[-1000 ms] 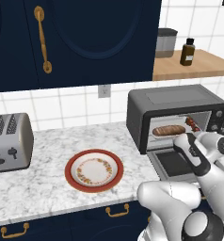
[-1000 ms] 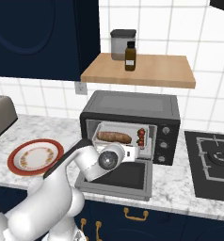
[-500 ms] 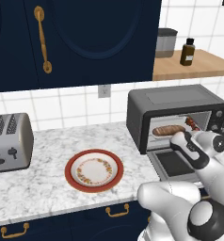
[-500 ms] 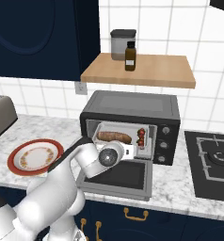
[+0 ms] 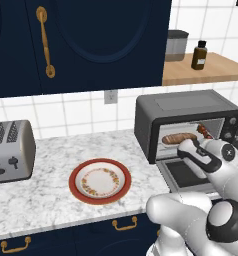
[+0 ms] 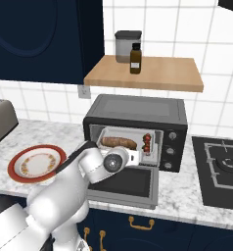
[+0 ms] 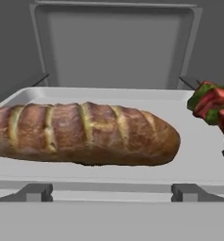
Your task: Pick up the kebab skewer and baguette bread, and place them inside the toaster oven. Close the toaster oven door and start by setting the timer.
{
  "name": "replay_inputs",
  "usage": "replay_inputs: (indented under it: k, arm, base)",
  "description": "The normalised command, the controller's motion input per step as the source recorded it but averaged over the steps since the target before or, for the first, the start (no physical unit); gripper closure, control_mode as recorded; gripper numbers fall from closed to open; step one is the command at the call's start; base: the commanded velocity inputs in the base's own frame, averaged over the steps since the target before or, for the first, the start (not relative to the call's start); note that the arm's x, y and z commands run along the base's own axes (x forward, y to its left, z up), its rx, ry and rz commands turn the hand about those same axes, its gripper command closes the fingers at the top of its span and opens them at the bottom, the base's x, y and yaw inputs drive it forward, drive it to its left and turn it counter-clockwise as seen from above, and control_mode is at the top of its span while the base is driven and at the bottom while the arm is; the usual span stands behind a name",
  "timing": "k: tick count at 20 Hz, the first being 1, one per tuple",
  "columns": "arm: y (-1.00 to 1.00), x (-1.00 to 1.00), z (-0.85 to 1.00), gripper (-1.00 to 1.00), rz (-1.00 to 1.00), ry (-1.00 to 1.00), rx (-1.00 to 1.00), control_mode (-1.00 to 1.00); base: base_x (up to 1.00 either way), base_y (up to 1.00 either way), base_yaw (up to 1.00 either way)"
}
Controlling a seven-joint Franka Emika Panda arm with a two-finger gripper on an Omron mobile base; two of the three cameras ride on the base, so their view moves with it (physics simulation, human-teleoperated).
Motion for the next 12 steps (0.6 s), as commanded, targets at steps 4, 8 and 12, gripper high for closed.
replay_inputs:
  k: [4,8,12]
  arm:
    - [0.02,0.16,-0.02,-1.0,0.0,0.0,0.0,-1.0]
    - [0.06,0.18,0.0,-1.0,0.0,0.0,0.0,-1.0]
    - [0.06,0.26,0.0,-1.0,0.0,0.0,0.0,-1.0]
  base:
    - [0.0,0.0,0.0]
    - [0.0,0.0,0.0]
    - [0.0,0.0,0.0]
